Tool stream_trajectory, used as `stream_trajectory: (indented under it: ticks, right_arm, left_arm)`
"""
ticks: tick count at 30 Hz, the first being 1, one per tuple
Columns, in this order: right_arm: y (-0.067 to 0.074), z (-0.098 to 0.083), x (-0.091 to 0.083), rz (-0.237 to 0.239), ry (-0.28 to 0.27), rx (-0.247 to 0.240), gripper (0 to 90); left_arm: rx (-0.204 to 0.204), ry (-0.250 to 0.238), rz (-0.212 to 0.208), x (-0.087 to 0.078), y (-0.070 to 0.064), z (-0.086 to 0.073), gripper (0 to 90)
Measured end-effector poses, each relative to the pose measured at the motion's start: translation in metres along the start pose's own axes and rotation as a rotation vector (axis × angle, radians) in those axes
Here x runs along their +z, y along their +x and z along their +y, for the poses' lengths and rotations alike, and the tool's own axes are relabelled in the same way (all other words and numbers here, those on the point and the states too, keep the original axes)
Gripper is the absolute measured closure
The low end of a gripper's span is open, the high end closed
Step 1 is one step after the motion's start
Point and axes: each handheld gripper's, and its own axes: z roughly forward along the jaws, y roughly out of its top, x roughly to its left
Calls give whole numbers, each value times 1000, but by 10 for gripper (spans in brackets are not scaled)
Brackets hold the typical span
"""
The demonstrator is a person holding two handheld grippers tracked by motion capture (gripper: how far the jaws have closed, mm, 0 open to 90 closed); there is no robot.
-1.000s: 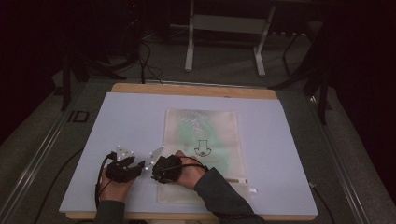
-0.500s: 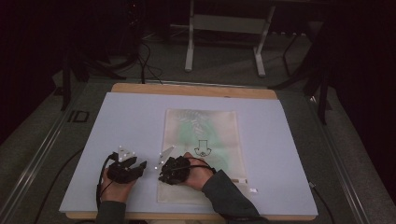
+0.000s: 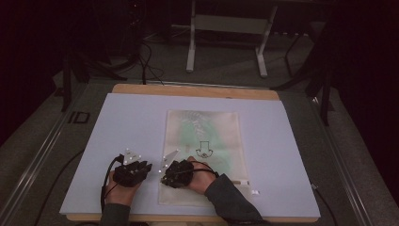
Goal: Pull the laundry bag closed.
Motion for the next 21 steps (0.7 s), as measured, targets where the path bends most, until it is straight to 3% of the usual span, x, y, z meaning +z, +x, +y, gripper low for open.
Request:
stream_trajectory:
  ticks: [11,21]
  right_arm:
    - [2,-3,0,-16,-17,-6,819]
    - [3,-4,0,-24,-25,-5,819]
  left_arm:
    - [40,9,-53,6,-12,5,879]
    - [32,14,-126,12,-17,6,888]
